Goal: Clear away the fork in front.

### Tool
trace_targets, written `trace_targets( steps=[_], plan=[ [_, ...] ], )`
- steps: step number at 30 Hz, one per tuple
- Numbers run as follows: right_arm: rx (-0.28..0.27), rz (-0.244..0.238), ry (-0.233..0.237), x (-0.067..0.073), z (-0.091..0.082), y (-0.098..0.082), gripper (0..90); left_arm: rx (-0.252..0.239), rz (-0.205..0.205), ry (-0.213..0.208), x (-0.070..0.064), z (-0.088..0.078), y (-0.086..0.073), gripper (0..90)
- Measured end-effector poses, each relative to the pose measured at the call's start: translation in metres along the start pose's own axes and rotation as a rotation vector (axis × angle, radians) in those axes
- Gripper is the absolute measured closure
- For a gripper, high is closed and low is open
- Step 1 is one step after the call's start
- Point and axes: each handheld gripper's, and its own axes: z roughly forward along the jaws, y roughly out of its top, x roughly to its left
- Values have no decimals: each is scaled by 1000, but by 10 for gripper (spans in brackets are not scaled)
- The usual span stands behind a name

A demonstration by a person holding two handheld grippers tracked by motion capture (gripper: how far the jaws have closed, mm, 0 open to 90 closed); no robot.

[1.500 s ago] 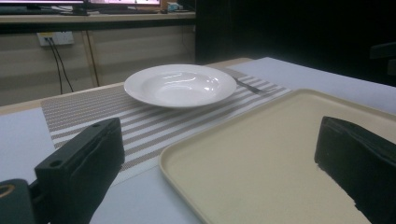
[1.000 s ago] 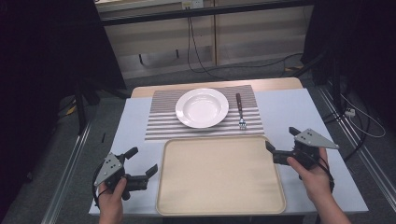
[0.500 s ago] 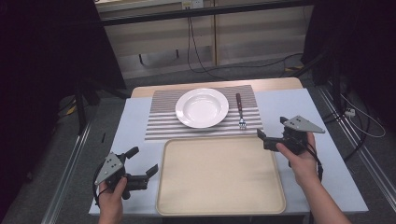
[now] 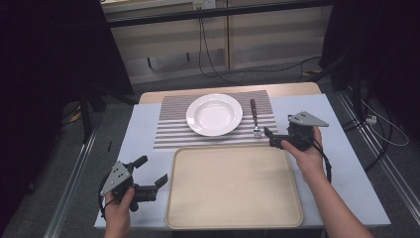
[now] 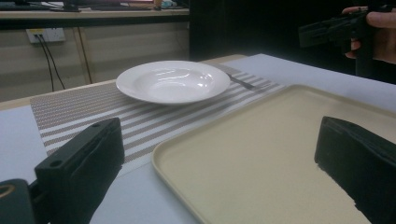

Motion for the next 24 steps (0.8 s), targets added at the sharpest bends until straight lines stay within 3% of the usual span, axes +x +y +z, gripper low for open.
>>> trace_targets(
  steps=[7,16,24],
  plan=[
    [34,26,-19,-3,24,5,54,10,8,-4,1,1,-1,16],
    [79,15,-29,-2,50,10,63,1,-6,-1,1,0,-1,16],
    [111,6,-52,-5,63,16,64,2,-5,0,2,0,-1,17]
  ],
)
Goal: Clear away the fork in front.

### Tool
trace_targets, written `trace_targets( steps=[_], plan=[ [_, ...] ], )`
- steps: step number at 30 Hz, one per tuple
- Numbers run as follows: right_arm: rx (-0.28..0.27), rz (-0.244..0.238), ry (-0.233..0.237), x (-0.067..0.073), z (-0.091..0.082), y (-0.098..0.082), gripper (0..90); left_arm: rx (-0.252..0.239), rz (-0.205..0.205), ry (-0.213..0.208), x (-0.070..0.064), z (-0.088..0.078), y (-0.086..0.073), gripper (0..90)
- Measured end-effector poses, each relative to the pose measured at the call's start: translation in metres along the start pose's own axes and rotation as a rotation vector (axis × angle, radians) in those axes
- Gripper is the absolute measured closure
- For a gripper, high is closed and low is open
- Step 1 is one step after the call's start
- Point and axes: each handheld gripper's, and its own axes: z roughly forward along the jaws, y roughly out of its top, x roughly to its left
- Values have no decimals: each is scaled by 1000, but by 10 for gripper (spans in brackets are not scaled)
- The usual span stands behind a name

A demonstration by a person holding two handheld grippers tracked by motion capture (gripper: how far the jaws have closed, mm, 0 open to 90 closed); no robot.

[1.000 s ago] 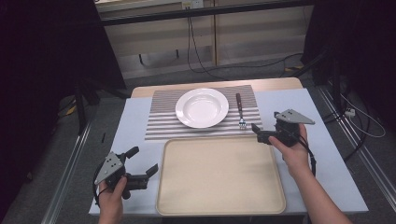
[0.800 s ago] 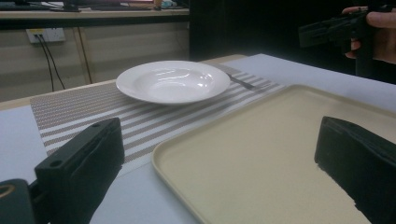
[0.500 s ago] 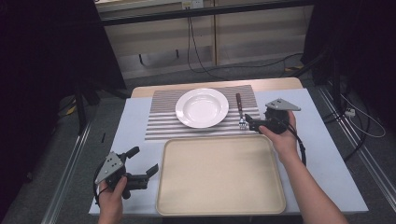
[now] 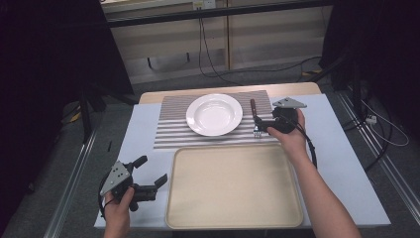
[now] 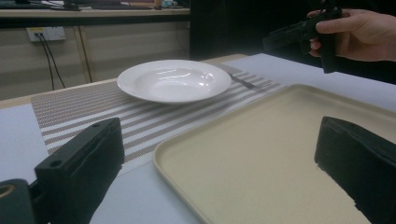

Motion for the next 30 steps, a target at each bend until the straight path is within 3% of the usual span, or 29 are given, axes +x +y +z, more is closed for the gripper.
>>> trace_targets(
  steps=[5,11,16,18,20,21,27,30],
  plan=[
    [11,7,-7,1,8,4,63,-3,-3,6,0,0,0,16],
    [33,-23,-27,2,17,7,53,5,12,2,0,1,0,17],
    [27,40,-22,-3,25,9,65,3,4,4,0,1,0,18],
    [52,69,-25,-5,30,11,79,2,9,1,0,1,1,18],
    [57,64,-27,-5,31,12,97,1,4,2,0,1,1,18],
    [64,23,-48,-4,34,13,126,0,1,4,0,1,1,18],
    [101,6,-72,-5,41,13,165,-3,-3,2,1,0,1,18],
    [110,10,-69,-7,43,15,235,-2,-2,2,1,-1,1,18]
  ],
)
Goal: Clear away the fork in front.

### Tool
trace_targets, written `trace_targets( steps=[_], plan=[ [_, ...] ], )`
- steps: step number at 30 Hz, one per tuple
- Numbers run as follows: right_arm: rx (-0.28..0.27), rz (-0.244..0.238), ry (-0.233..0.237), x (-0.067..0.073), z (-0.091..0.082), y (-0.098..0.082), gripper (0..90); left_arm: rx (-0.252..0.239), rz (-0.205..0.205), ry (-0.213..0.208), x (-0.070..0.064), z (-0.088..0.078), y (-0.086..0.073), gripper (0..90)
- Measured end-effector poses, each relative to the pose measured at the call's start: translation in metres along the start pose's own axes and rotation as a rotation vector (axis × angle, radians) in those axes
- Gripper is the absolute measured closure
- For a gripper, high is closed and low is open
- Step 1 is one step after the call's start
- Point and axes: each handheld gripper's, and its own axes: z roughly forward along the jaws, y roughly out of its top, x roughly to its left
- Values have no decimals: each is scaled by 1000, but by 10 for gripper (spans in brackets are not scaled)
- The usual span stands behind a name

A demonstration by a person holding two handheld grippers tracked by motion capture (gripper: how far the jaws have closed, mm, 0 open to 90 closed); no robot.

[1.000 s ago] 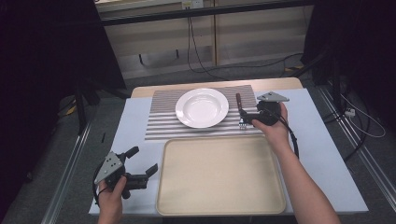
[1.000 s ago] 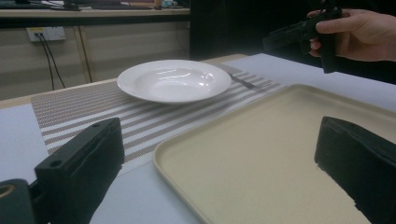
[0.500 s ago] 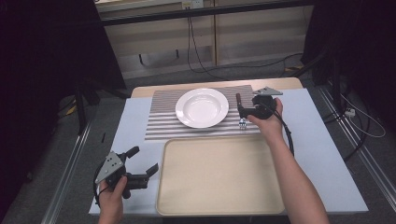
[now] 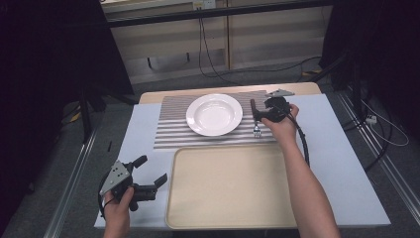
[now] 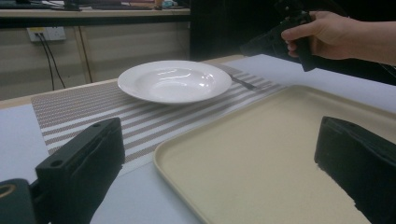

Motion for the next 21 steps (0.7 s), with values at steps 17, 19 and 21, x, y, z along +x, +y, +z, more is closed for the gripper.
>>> trace_targets(
  steps=[17,19,21],
  plan=[
    [99,39,69,5,22,7,570,9,0,0,0,-1,-1,18],
    [153,11,63,6,31,7,599,7,-3,2,0,-2,-1,18],
    [164,12,69,7,34,7,614,15,8,3,1,-3,-1,18]
  ],
)
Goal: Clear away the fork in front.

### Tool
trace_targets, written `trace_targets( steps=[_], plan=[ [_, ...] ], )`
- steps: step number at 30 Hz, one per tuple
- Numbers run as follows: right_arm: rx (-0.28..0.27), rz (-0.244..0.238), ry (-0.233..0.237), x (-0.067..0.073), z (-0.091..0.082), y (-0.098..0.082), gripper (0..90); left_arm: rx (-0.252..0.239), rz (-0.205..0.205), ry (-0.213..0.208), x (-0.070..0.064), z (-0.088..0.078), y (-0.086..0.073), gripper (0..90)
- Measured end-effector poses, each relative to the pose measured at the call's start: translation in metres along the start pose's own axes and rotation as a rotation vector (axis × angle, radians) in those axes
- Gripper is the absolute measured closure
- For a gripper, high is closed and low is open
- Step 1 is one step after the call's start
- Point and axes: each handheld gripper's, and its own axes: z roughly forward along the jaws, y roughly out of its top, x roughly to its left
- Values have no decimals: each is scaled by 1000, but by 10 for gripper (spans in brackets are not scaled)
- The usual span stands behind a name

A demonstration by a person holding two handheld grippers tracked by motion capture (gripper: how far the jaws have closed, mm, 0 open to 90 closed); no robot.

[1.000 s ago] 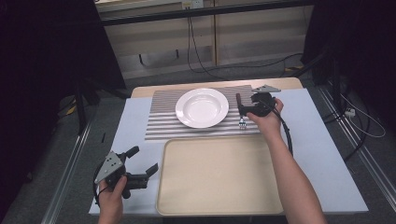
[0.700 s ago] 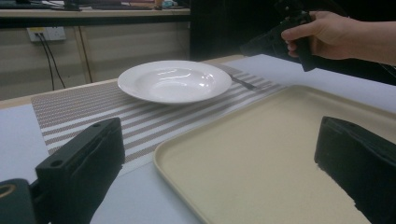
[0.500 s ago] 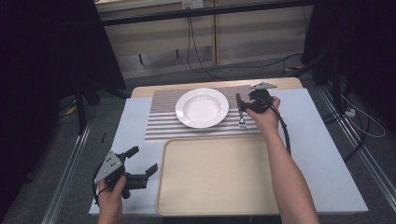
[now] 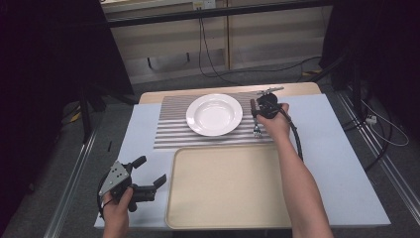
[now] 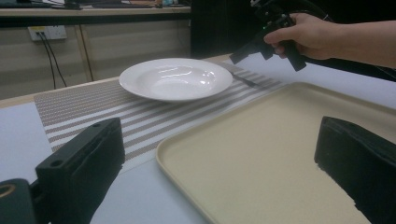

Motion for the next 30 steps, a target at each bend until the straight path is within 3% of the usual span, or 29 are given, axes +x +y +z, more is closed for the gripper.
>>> trace_targets(
  steps=[2,7,12,15,19,21,30],
  plan=[
    [17,15,12,-1,8,-1,657,1,0,2,1,-1,-1,18],
    [24,63,14,-6,18,-4,662,0,-14,11,4,-3,-2,18],
    [70,73,6,-6,28,-2,686,1,-17,16,5,-5,-3,18],
    [94,50,-15,0,34,-2,745,0,-18,13,5,-5,-3,18],
    [101,83,0,-3,33,-3,778,0,-18,12,5,-5,-3,18],
    [118,66,-7,-4,30,-3,779,5,-13,13,5,-6,-3,18],
    [184,13,50,-16,6,-18,779,3,-5,6,2,-7,-1,18]
  ],
)
